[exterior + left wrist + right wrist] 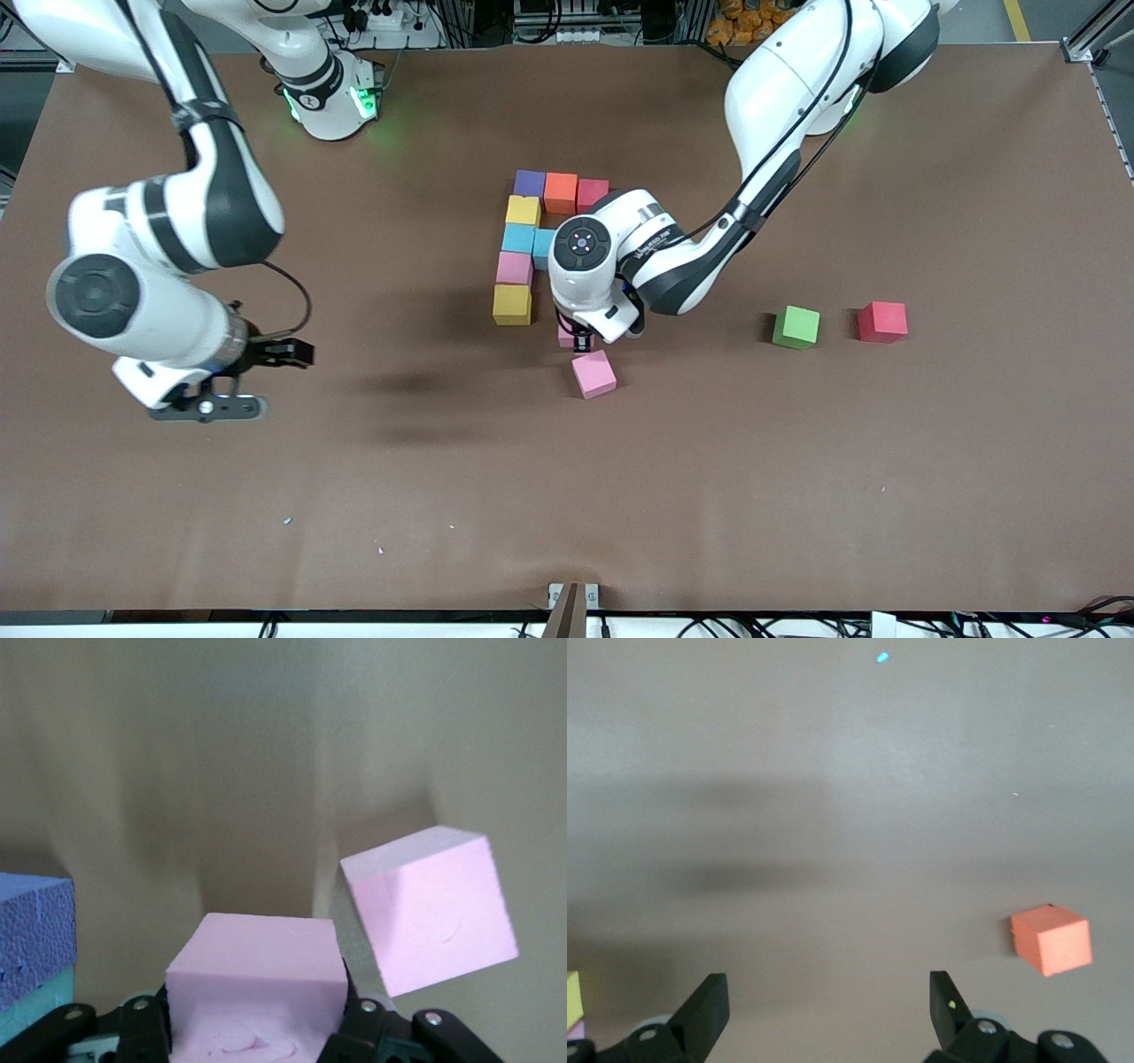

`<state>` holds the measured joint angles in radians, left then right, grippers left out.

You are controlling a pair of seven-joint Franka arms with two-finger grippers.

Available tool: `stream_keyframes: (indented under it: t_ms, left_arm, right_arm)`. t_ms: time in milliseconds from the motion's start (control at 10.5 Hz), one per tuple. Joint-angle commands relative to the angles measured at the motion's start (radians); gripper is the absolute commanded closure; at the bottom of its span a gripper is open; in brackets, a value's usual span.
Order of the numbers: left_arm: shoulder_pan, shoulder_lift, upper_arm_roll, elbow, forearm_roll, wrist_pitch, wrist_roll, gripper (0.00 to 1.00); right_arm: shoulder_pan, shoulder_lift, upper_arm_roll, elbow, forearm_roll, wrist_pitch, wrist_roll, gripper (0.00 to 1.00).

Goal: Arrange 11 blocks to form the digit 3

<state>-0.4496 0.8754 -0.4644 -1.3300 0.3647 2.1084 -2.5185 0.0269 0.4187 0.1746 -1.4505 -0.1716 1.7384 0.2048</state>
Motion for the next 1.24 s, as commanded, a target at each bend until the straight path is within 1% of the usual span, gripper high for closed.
stream_keyframes:
  t_ms: [0, 191, 286, 382, 573, 763, 859, 1050, 1145]
  left_arm:
    - [-0.032, 0.031, 0.016, 0.034, -0.018, 0.037, -0.014, 0.86]
    - [-0.061, 0.037, 0.032, 0.034, -0.018, 0.045, -0.037, 0.86]
    - [-0.067, 0.043, 0.039, 0.032, -0.018, 0.045, -0.045, 0.86]
    - [-0.081, 0.049, 0.039, 0.032, -0.018, 0.045, -0.063, 0.86]
    - [-0.096, 0.048, 0.039, 0.023, -0.018, 0.044, -0.115, 0.86]
    - [-0.107, 0.048, 0.040, 0.023, -0.018, 0.044, -0.157, 0.86]
    - [-0.116, 0.050, 0.041, 0.022, -0.017, 0.045, -0.176, 0.86]
    - [-0.127, 0.050, 0.043, 0.012, -0.012, 0.044, -0.180, 0.86]
    - [-0.127, 0.054, 0.043, 0.012, -0.007, 0.045, -0.169, 0.86]
  right_arm:
    - [-0.015, -0.073, 0.016, -0.041, -0.078, -0.061, -0.008, 0.00]
    - [-0.050, -0.115, 0.019, -0.057, -0.078, -0.088, -0.024, 0.00]
    - [-0.074, -0.148, 0.020, -0.089, -0.066, -0.082, -0.056, 0.00]
    - [-0.103, -0.188, 0.025, -0.125, -0.042, -0.080, -0.067, 0.00]
    - [-0.160, -0.289, 0.020, -0.177, 0.050, -0.098, -0.142, 0.00]
    - [-0.243, -0.384, 0.019, -0.221, 0.107, -0.117, -0.282, 0.00]
    - [-0.280, -0.426, 0.019, -0.220, 0.128, -0.164, -0.300, 0.00]
    - [-0.292, -0.532, 0.017, -0.193, 0.133, -0.239, -0.289, 0.00]
    - [-0.292, -0.555, 0.014, -0.157, 0.133, -0.291, -0.269, 0.00]
